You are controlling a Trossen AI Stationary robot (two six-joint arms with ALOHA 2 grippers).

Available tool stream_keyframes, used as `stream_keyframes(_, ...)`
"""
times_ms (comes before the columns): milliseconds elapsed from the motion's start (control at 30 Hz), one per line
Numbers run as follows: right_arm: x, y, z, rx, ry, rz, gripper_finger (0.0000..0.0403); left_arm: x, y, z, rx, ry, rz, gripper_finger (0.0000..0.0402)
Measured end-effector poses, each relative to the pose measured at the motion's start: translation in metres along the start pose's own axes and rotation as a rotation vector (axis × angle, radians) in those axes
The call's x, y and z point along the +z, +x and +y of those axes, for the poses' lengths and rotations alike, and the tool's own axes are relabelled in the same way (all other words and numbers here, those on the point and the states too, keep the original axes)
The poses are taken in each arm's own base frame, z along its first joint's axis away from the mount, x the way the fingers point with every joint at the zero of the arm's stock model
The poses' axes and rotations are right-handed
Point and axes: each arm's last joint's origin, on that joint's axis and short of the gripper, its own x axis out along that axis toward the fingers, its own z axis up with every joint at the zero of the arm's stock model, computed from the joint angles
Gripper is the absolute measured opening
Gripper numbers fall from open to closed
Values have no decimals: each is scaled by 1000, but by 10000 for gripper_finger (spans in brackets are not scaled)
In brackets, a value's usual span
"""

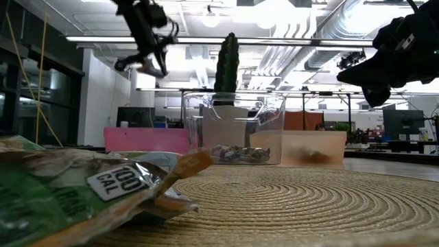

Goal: Pick and place Granola Bars by type
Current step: Put the yellow granola bar into the pink bin

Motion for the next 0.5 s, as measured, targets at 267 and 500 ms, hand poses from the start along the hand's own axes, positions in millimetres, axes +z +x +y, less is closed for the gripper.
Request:
stream_keyframes(267,0,0,0,0,1,0,0,-24,51,14,-36,-100,99,117)
stream_keyframes(500,0,0,0,1,0,0,0,-48,73,20,29,-144,181,117)
